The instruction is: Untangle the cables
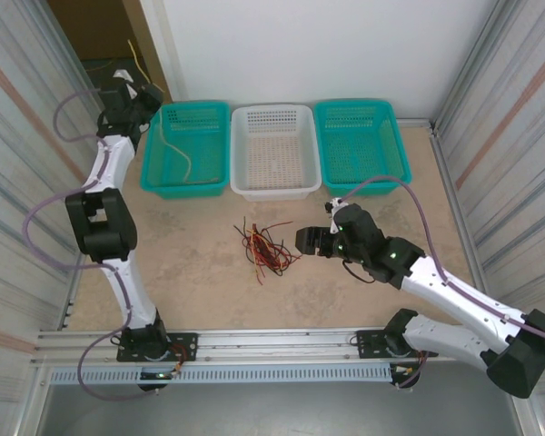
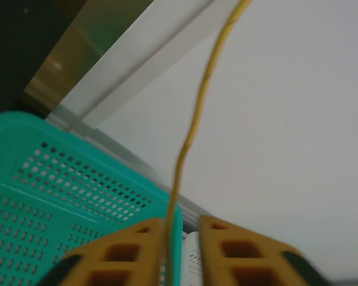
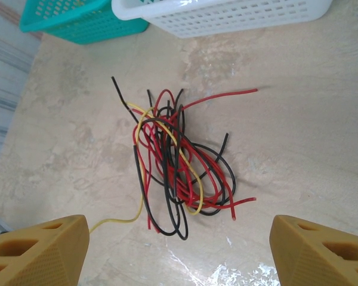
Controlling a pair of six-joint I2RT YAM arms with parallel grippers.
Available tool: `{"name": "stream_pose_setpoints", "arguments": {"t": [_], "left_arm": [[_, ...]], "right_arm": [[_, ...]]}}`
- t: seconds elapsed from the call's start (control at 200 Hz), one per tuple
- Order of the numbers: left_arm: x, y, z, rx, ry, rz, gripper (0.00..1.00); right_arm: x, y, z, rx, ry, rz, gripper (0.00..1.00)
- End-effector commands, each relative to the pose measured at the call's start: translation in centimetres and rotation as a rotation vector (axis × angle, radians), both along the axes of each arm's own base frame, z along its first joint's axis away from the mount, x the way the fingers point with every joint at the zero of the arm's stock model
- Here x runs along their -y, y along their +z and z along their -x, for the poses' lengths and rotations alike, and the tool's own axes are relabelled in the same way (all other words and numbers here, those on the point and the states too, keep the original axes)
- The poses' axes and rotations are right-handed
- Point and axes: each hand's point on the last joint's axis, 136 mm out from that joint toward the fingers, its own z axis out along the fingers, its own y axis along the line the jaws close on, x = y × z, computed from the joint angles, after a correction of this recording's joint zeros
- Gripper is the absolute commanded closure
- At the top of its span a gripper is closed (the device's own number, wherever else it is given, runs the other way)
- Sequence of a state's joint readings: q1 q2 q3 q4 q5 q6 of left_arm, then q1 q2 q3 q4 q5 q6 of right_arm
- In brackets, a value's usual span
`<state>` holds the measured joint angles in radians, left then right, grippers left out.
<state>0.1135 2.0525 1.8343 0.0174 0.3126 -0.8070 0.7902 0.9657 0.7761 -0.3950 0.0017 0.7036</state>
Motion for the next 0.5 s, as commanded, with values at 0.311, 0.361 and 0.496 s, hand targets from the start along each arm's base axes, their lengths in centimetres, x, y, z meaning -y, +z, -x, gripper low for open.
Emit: {"name": "stream_pose_setpoints", "arguments": {"t": [0.311,0.361,0.496], "left_arm": [[6.2,-0.6,2.7,-0.078,-0.217,0.02,0.03],[6.3,-0.4,4.1,-0.126,-0.192,-0.083,0.01],[6.8,0.9,8.0,-0.201,-0.139,-0.337,0.01]], "right_arm": [[-2.5,-0.6,-1.9,-0.026,0.027,-0.006,0.24],[-2.8,-0.8,-2.2,-0.037,0.03,0.013,0.24],[-3.7,-2.3,-2.9,-0.077,0.041,0.06,0.23]]}}
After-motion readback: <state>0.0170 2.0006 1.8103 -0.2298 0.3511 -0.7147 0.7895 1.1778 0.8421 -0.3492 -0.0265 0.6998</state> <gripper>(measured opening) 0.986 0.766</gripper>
